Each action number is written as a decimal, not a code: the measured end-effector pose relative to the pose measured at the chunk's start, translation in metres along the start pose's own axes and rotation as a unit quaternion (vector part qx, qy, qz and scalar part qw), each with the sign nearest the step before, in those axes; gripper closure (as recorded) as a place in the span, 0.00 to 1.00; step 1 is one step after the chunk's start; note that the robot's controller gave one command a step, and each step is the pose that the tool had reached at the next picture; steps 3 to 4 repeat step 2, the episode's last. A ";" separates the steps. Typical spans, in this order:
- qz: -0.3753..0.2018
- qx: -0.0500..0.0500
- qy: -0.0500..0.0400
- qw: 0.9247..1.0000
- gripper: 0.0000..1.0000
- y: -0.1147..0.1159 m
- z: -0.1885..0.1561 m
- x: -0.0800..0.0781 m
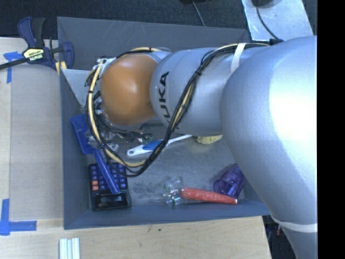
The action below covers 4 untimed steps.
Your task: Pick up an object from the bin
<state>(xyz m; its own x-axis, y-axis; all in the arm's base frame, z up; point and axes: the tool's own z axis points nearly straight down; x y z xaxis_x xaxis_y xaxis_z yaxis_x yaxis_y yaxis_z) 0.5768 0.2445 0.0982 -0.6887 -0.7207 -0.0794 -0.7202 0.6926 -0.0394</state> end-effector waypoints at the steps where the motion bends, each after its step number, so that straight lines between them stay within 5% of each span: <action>1: -0.079 0.004 -0.006 0.997 1.00 0.020 0.016 0.037; 2: -0.123 0.002 -0.003 0.992 1.00 0.002 0.025 0.010; 4: -0.123 0.002 -0.003 0.992 1.00 0.002 0.025 0.010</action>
Offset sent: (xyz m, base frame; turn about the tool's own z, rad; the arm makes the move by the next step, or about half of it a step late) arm -0.0094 -0.0045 -0.0282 -0.2502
